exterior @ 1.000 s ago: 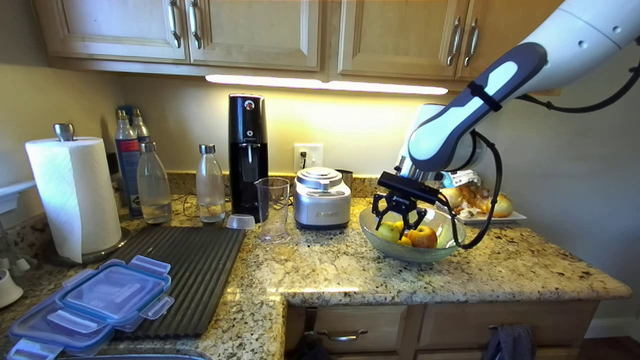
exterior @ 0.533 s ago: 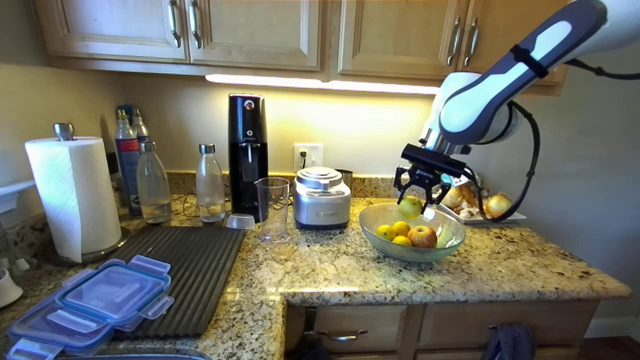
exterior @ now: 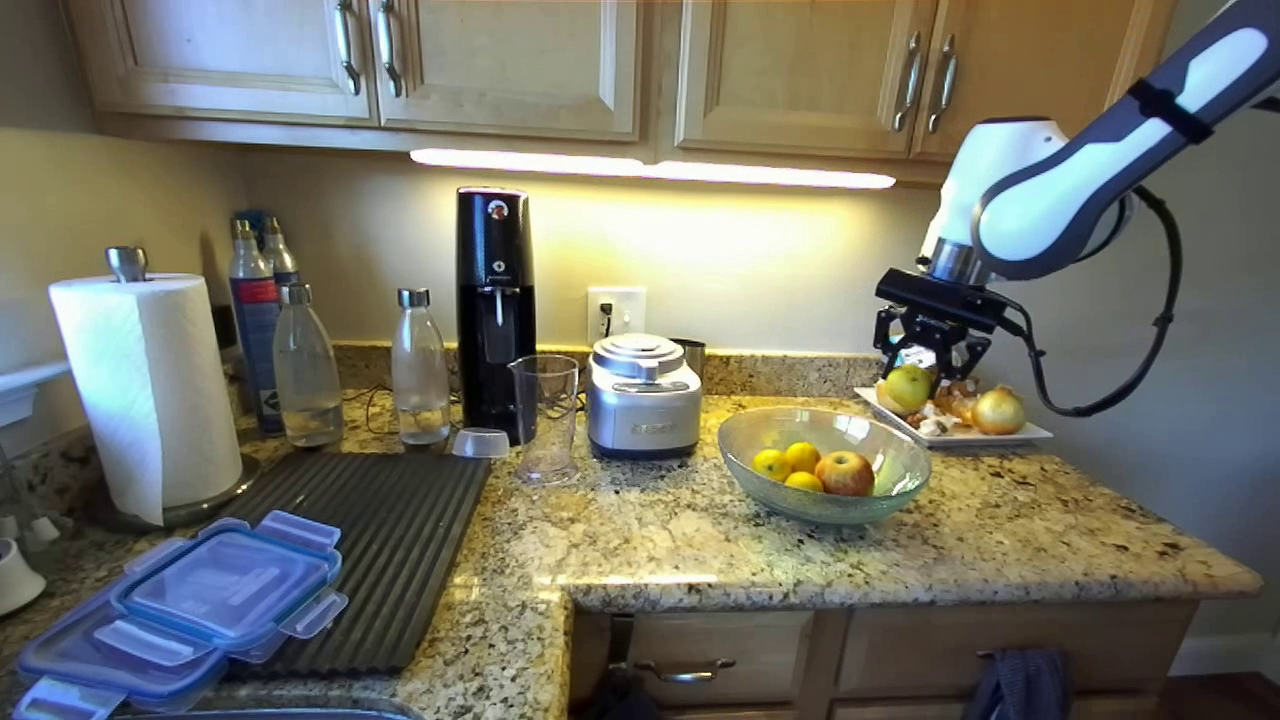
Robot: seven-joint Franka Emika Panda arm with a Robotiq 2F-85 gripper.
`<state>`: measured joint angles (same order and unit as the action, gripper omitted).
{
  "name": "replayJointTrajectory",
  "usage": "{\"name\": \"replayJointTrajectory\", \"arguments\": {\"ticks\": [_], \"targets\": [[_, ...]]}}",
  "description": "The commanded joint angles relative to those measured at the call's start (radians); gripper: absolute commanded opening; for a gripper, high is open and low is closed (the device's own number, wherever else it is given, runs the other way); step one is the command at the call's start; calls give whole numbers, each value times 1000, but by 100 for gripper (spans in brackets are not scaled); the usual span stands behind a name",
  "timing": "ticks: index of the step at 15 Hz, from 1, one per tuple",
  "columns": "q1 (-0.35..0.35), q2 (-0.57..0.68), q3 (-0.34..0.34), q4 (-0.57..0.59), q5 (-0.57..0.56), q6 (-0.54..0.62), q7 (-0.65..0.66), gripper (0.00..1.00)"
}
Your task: Take one yellow object from the glass bowl and put it on the counter top
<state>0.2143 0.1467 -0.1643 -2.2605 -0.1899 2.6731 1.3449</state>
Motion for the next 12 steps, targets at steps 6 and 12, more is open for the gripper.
{"name": "replayJointTrajectory", "arguments": {"ticks": [6, 12], "targets": [[-126, -21, -22, -113, -234, 16, 267, 40], [-158, 91, -34, -124, -181, 66, 278, 40]]}}
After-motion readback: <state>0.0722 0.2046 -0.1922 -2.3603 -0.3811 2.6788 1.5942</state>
